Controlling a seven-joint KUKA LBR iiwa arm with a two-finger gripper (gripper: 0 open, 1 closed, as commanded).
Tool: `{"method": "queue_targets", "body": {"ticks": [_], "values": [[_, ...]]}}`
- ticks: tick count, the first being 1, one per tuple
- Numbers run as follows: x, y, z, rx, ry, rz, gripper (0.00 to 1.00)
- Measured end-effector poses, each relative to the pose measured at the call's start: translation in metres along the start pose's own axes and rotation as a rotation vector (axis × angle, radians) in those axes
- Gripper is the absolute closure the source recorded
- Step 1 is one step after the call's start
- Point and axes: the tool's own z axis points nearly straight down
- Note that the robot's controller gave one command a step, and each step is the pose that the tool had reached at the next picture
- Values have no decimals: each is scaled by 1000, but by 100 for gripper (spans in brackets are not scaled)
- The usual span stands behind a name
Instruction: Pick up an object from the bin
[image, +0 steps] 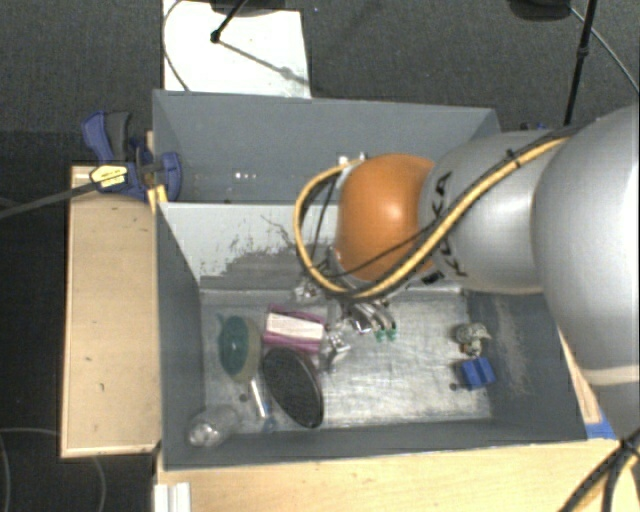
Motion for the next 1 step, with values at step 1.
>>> {"method": "queue_targets", "body": {"ticks": [1], "values": [[-35,0,33,2,3,-9,0]]}}
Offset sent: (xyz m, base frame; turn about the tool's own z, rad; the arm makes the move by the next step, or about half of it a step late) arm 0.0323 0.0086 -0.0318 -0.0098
